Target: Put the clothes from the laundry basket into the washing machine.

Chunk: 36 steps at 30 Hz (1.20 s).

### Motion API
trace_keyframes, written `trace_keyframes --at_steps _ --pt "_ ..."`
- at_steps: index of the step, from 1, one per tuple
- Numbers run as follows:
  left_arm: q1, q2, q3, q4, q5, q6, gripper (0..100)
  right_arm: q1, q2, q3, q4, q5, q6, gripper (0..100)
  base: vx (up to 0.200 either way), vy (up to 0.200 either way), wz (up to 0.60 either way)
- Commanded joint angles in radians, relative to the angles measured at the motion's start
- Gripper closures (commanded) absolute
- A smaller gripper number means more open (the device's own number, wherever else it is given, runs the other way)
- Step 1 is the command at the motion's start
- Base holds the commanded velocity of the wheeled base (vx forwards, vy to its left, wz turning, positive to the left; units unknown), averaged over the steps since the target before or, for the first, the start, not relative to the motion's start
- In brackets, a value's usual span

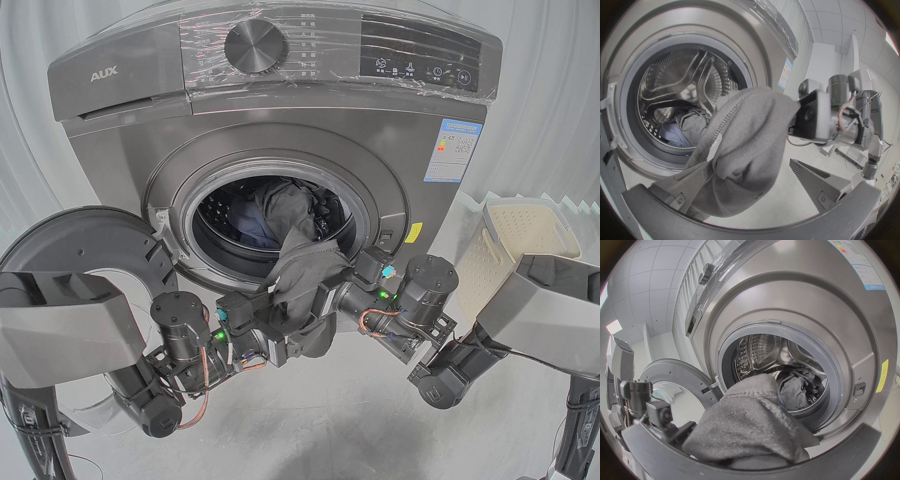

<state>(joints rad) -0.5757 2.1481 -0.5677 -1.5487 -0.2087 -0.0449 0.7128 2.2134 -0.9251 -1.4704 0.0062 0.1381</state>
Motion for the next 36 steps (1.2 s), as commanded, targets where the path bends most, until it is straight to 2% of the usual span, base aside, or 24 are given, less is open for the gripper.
trace_keyframes --at_steps 1,11,19,24,25,31,36 --pt "0.004 0.122 -0.087 -0.002 0.003 -0.009 0 0.024 -0.004 0.0 -0.001 -0.006 0.0 100 0.0 0.0 0.0" --pt "0.002 0.187 -0.202 -0.002 0.014 -0.016 0 0.033 -0.004 0.0 0.002 -0.018 0.003 100 0.0 0.0 0.0" --pt "0.007 0.231 -0.31 -0.001 0.083 -0.05 0 0.045 -0.018 0.019 0.002 -0.029 0.009 100 0.0 0.0 0.0" --pt "0.011 0.253 -0.316 -0.001 0.112 -0.046 0 0.045 -0.027 0.019 0.002 -0.032 0.014 100 0.0 0.0 0.0" --pt "0.014 0.259 -0.316 -0.001 0.114 -0.047 100 0.045 -0.027 0.02 0.001 -0.032 0.014 100 0.0 0.0 0.0" --pt "0.022 0.259 -0.334 -0.001 0.121 -0.053 100 0.034 -0.041 0.048 -0.001 -0.032 0.02 100 0.0 0.0 0.0" --pt "0.06 0.228 -0.367 -0.002 0.147 -0.079 100 0.004 -0.057 0.089 -0.002 -0.034 0.025 100 0.0 0.0 0.0"
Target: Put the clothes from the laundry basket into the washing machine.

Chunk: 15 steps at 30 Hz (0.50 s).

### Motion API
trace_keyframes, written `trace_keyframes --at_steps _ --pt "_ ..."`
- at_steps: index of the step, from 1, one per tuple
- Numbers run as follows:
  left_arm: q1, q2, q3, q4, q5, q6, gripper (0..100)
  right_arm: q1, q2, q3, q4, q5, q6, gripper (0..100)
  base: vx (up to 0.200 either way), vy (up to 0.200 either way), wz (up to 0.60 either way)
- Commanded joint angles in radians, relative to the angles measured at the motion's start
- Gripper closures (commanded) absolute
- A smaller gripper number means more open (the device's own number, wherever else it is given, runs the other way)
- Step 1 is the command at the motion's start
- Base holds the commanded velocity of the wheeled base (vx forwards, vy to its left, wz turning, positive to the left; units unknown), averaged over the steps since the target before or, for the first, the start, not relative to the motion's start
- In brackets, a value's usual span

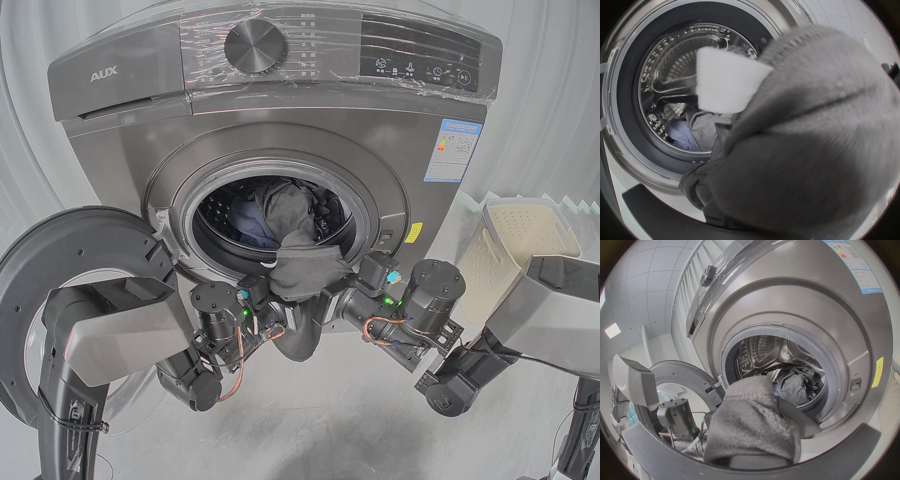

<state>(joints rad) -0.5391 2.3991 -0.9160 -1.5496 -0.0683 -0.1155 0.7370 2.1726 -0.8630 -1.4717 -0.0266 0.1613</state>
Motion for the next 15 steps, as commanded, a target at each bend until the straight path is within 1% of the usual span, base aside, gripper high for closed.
trace_keyframes --at_steps 1,4,6,7,8,9,11,15 --pt "0.027 -0.028 -0.017 0.0 0.007 -0.01 100 -0.022 -0.016 0.028 -0.001 -0.001 0.001 100 0.0 0.0 0.0" --pt "0.042 -0.081 0.005 0.0 0.01 -0.012 100 -0.042 -0.017 0.053 0.001 -0.009 0.009 100 0.0 0.0 0.0" --pt "0.042 -0.11 0.043 0.0 0.008 -0.012 100 -0.051 -0.014 0.065 0.001 -0.033 0.017 100 0.0 0.0 0.0" --pt "0.039 -0.137 0.086 -0.001 0.008 -0.013 100 -0.054 -0.008 0.075 0.001 -0.044 0.027 100 0.0 0.0 0.0" --pt "0.039 -0.137 0.086 -0.001 0.008 -0.013 100 -0.054 -0.008 0.075 0.001 -0.044 0.027 100 0.0 0.0 0.0" --pt "0.03 -0.169 0.137 -0.001 0.007 -0.015 100 -0.056 -0.002 0.081 0.001 -0.044 0.029 100 0.0 0.0 0.0" --pt "0.018 -0.206 0.18 -0.001 0.007 -0.013 100 -0.054 0.007 0.081 -0.001 -0.044 0.03 100 0.0 0.0 0.0" --pt "-0.007 -0.279 0.235 -0.001 0.007 -0.015 100 -0.041 0.03 0.076 0.001 -0.046 0.03 100 0.0 0.0 0.0"
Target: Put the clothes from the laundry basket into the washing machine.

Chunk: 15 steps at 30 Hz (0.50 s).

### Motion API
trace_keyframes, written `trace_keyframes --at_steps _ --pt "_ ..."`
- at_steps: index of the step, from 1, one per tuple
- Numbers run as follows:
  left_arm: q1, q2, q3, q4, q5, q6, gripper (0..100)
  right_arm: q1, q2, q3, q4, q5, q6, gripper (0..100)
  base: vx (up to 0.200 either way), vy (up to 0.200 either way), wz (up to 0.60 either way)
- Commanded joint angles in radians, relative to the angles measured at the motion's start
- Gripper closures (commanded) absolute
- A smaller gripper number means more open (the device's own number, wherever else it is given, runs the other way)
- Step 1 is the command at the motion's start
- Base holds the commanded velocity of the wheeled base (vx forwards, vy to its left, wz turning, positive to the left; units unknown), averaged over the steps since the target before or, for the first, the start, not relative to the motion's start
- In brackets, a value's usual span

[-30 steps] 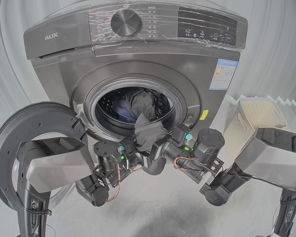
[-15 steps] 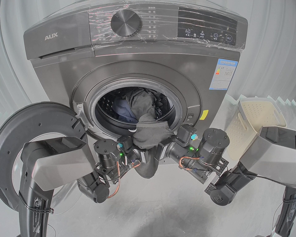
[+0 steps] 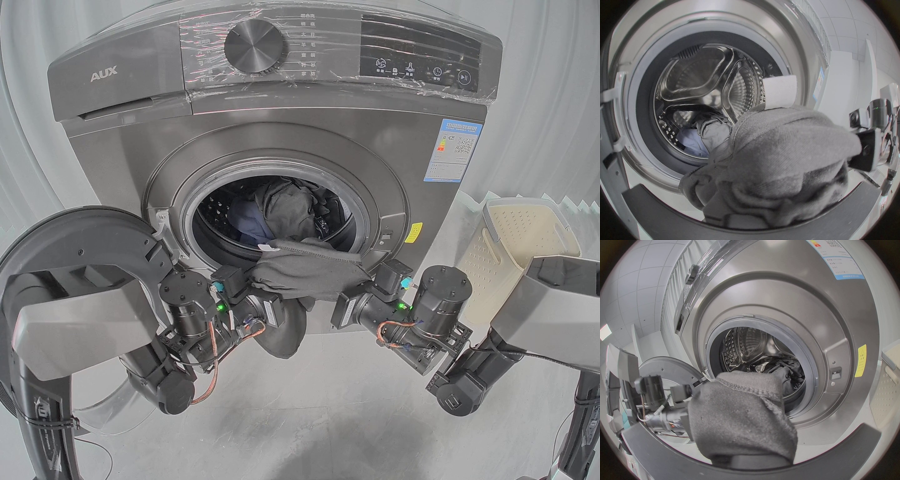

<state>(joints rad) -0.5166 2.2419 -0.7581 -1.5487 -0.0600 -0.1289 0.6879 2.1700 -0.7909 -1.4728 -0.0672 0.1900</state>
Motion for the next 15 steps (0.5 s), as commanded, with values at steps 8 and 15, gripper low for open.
trace_keyframes --at_steps 8,15 --pt "-0.036 -0.18 0.111 -0.002 -0.009 -0.02 100 0.027 0.062 -0.018 -0.001 -0.002 0.0 0 0.0 0.0 0.0" --pt "-0.025 -0.197 0.112 -0.002 -0.009 -0.021 100 0.047 -0.018 0.14 0.002 0.009 -0.026 0 0.0 0.0 0.0"
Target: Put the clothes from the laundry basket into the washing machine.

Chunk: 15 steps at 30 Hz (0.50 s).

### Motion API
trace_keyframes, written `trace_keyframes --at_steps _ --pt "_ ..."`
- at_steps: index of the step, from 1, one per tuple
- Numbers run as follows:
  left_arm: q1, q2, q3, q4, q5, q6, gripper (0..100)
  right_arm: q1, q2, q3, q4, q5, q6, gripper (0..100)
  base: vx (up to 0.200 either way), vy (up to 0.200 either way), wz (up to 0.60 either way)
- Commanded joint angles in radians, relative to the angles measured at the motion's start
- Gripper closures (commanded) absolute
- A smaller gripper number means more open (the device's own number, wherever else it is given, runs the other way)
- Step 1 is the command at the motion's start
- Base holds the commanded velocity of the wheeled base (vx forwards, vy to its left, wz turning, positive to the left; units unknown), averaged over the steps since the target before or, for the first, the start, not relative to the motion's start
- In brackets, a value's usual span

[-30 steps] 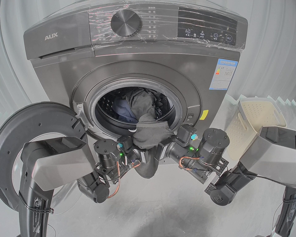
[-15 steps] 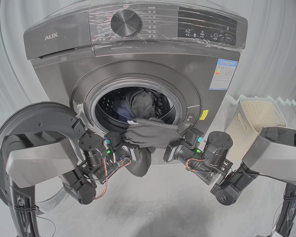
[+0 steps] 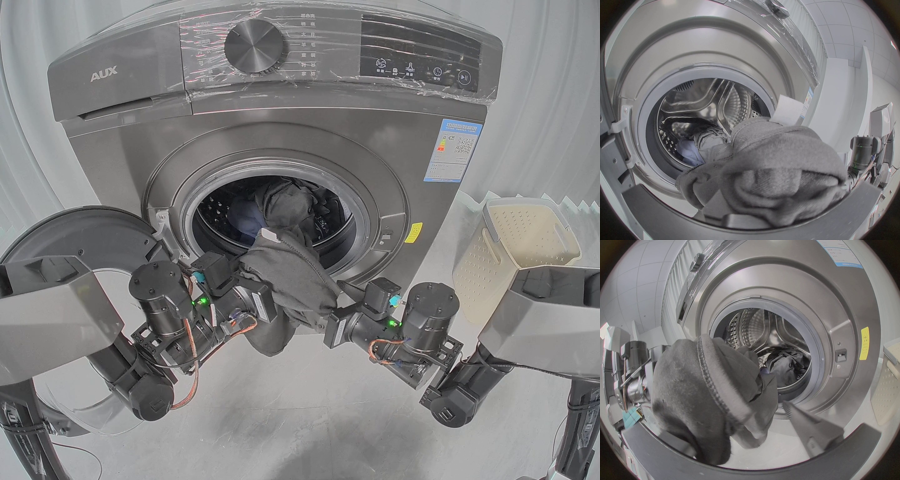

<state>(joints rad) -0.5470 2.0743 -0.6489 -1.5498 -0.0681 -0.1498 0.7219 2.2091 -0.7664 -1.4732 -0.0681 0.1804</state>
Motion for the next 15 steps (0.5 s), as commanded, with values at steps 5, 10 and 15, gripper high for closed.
trace_keyframes --at_steps 5,10,15 --pt "0.006 -0.085 0.025 -0.001 -0.006 0.003 100 0.054 -0.117 0.282 -0.001 0.054 -0.036 0 0.0 0.0 0.0" --pt "0.006 -0.12 0.052 -0.001 -0.006 0.009 100 0.062 -0.157 0.357 -0.009 0.053 -0.033 0 0.0 0.0 0.0" --pt "0.01 -0.168 0.152 -0.001 -0.007 0.009 100 0.005 -0.209 0.354 -0.009 0.039 -0.022 0 0.0 0.0 0.0"
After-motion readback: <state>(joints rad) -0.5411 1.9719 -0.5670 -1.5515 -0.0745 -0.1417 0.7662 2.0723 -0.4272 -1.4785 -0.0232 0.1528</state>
